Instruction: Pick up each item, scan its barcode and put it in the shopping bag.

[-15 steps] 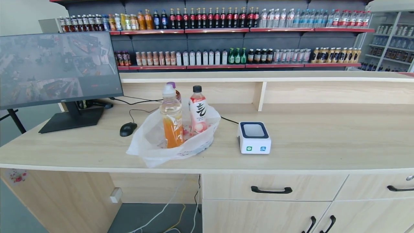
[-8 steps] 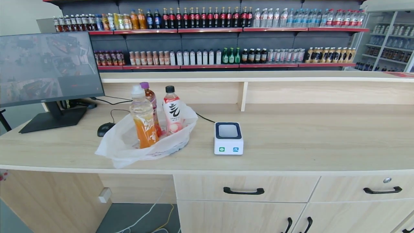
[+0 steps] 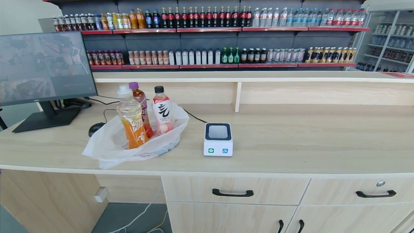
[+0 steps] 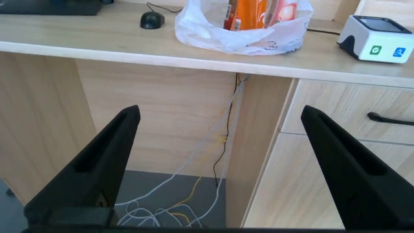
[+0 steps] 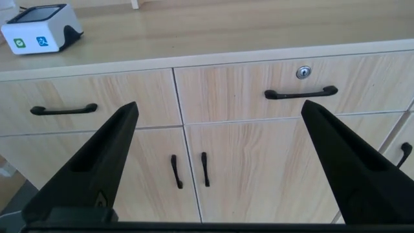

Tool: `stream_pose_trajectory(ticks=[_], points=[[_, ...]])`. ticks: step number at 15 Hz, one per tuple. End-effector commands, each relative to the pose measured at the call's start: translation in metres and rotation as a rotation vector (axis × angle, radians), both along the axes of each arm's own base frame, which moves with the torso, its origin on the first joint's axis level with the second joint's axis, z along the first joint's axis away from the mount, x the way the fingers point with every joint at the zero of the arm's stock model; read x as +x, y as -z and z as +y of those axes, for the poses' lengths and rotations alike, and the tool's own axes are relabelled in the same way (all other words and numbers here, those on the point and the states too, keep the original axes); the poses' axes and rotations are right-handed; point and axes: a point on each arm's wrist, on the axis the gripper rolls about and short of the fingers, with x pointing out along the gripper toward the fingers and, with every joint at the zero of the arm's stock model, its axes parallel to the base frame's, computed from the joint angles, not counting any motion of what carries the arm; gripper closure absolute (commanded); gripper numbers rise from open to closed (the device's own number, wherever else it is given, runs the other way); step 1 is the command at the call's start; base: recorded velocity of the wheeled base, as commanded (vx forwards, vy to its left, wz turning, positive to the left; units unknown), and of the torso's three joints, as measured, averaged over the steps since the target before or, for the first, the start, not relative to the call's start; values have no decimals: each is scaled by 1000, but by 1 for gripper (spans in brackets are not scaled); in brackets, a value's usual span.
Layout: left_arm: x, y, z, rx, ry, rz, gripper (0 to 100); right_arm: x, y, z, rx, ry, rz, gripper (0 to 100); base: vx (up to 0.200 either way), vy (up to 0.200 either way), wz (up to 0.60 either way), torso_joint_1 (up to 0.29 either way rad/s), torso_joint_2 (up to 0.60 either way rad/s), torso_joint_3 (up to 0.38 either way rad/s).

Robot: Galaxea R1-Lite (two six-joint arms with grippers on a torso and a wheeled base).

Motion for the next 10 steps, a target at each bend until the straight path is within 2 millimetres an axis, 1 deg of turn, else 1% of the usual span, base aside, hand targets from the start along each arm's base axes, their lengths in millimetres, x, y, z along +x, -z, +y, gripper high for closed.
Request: stream_pose_trajectory(ticks=[1, 10], points=[[0, 0, 0, 0, 0, 0, 0, 0, 0, 0, 0, 0, 0, 0, 0, 0, 0, 0, 0, 0], [0, 0, 0, 0, 0, 0, 0, 0, 0, 0, 0, 0, 0, 0, 0, 0, 0, 0, 0, 0]])
